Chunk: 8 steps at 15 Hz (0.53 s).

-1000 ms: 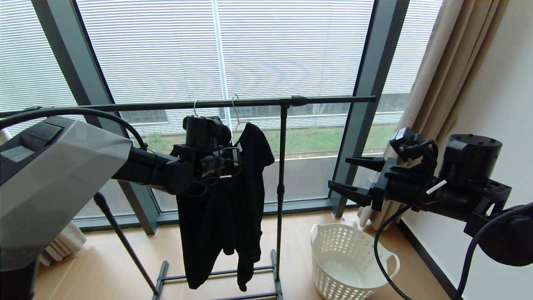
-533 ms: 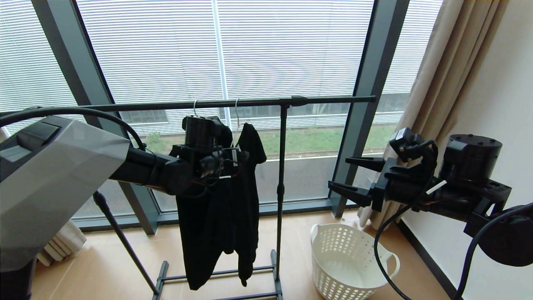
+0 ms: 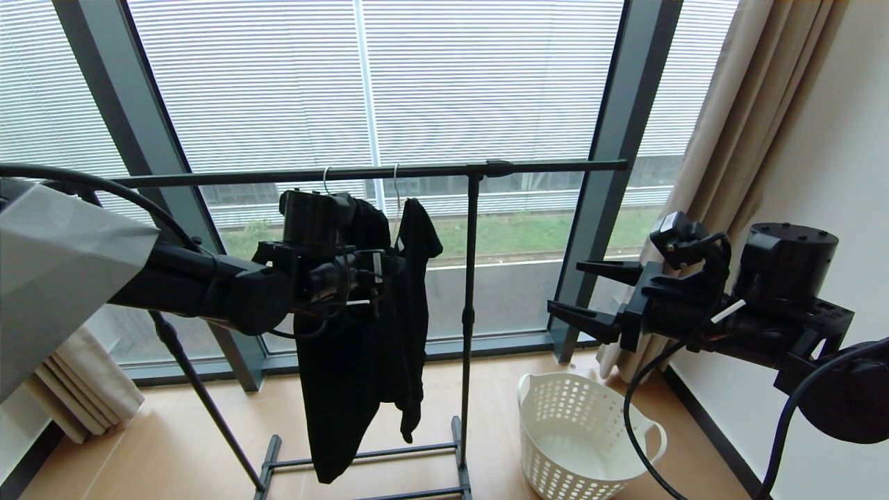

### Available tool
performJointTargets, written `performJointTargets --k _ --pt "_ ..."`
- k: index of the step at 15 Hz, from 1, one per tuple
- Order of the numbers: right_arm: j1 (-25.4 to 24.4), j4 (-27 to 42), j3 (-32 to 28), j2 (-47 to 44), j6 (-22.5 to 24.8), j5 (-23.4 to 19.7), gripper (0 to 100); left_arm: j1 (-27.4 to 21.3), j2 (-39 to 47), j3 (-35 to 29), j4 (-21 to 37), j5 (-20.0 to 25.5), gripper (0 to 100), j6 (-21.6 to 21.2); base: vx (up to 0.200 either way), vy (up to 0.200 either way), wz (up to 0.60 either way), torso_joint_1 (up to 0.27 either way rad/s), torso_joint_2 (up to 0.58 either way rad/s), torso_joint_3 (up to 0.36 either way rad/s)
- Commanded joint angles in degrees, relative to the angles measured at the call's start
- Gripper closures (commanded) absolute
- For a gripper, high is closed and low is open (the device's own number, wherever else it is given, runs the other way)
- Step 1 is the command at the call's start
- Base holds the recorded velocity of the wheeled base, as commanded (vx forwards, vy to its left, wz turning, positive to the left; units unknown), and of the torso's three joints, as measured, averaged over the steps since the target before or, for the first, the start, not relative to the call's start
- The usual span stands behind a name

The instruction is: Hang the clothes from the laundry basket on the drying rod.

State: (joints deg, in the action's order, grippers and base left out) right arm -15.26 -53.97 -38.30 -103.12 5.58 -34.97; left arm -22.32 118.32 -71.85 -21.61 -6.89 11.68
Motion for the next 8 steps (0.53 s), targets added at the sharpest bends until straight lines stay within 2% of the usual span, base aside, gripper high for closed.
performJointTargets --k 1,3,4,5,7,8 --pt "0.06 0.0 -0.19 0.55 -0.05 1.4 0 -0.35 -5.91 5.05 -0.18 0.12 0 -1.22 0.0 0.0 0.0 0.0 0.0 0.0" --pt "0.06 0.0 -0.28 0.82 -0.05 2.89 0 -0.71 -7.84 6.99 -0.18 0.12 0 -1.22 0.0 0.0 0.0 0.0 0.0 0.0" --pt "-0.03 0.09 -0.02 3.8 0.04 4.92 0 -2.11 -11.36 11.73 -0.27 0.03 0 -1.22 0.0 0.0 0.0 0.0 0.0 0.0" --pt "-0.03 0.09 0.07 4.42 0.04 5.09 0 -2.2 -11.89 12.26 -0.27 0.03 0 -1.22 0.0 0.0 0.0 0.0 0.0 0.0" --pt "1.02 1.76 1.13 11.1 0.13 5.53 0 -3.34 -18.04 18.85 -0.27 0.03 0 -1.22 0.0 0.0 0.0 0.0 0.0 0.0" --pt "2.43 5.72 1.39 15.23 0.22 5.53 0 -3.69 -21.2 22.98 -0.27 0.03 0 -1.4 0.0 0.0 0.0 0.0 0.0 0.0"
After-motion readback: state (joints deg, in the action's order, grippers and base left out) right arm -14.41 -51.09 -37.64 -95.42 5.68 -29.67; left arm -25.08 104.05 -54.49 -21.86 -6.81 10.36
